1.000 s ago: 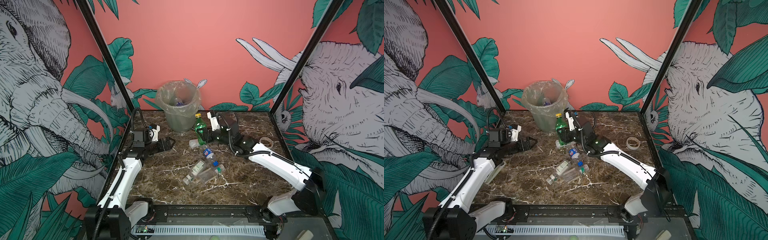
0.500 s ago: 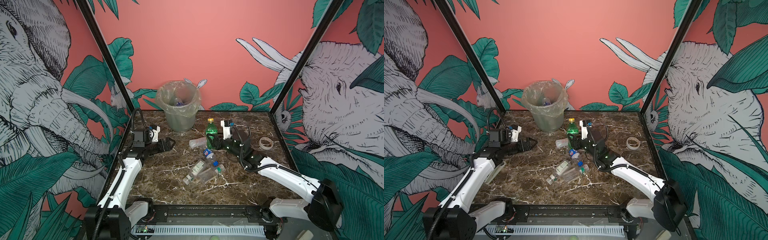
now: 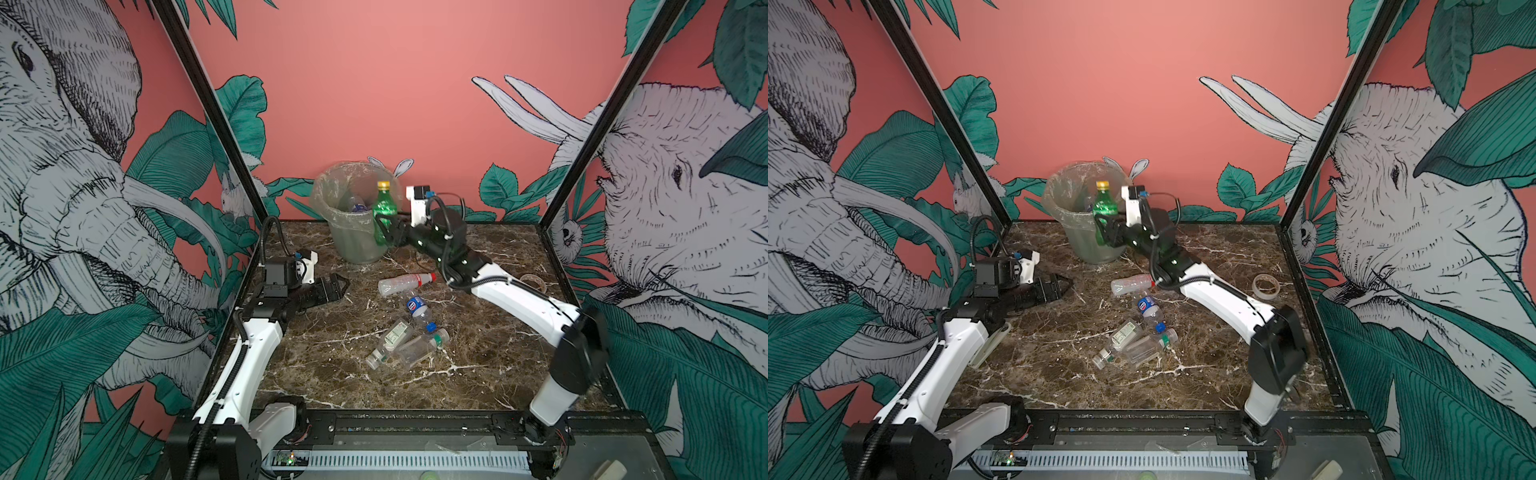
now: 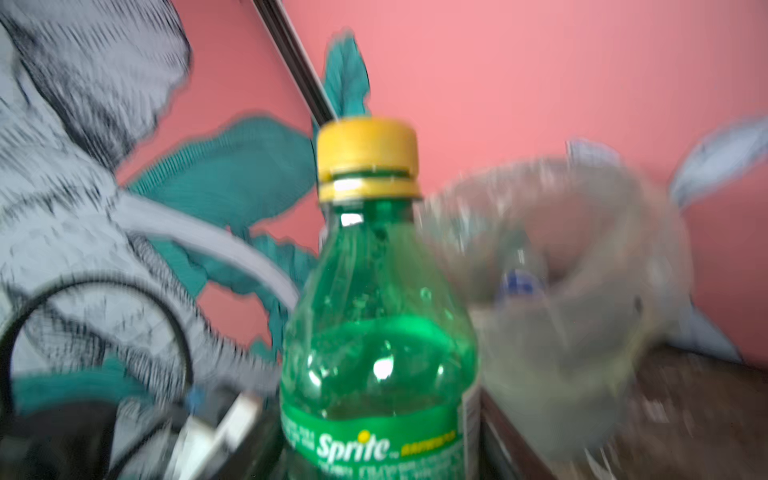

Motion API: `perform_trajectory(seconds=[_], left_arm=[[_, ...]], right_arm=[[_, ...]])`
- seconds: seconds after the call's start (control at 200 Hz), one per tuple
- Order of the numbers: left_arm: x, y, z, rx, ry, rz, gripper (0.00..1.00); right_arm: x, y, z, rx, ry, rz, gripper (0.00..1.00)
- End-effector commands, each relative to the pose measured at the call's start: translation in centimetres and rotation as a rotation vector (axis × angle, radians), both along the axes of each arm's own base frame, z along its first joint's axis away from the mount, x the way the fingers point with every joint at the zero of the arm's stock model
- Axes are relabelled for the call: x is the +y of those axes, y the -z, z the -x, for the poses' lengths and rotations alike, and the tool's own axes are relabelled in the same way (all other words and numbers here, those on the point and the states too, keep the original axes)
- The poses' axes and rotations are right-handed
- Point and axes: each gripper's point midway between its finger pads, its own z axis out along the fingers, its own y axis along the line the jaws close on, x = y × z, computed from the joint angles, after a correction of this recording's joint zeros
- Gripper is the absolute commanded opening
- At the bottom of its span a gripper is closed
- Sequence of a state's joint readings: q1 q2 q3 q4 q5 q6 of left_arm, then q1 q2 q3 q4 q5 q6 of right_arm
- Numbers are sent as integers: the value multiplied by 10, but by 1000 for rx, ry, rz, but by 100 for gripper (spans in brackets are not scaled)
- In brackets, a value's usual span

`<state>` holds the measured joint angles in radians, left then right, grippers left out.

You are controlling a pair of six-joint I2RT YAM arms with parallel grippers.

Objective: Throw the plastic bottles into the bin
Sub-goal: 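Lift the Sprite bottle with the right gripper and carry it over the wastebasket, then open the right gripper above the wastebasket to drop the Sprite bottle, then withdraw the right gripper while the left gripper moves toward the clear bottles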

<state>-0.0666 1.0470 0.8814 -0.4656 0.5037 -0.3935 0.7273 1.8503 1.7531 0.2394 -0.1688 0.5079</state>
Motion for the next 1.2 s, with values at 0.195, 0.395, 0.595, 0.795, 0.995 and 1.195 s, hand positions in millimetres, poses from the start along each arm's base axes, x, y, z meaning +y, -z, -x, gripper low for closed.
perform_trajectory(seconds=[0.195, 0.395, 0.595, 0.795, 0.995, 1.195], left_arm=[[0, -23, 3, -45, -9, 21, 100], [3, -19, 3, -43, -13, -12, 99], [1, -17, -1, -32, -5, 1, 100], [2, -18, -2, -38, -9, -4, 100], [-4, -12, 3, -15, 5, 41, 99], [-9, -5, 8, 2, 9, 91, 99]], right_arm=[[12, -65, -64, 10, 56, -60, 99], [-23, -75, -6, -98, 131, -11, 99], [-66, -41, 33, -54, 167, 82, 99], [-109, -14, 69, -25, 211, 147, 99], [-138, 31, 88, 20, 253, 235, 99], [-155, 67, 99, 92, 278, 280, 99]])
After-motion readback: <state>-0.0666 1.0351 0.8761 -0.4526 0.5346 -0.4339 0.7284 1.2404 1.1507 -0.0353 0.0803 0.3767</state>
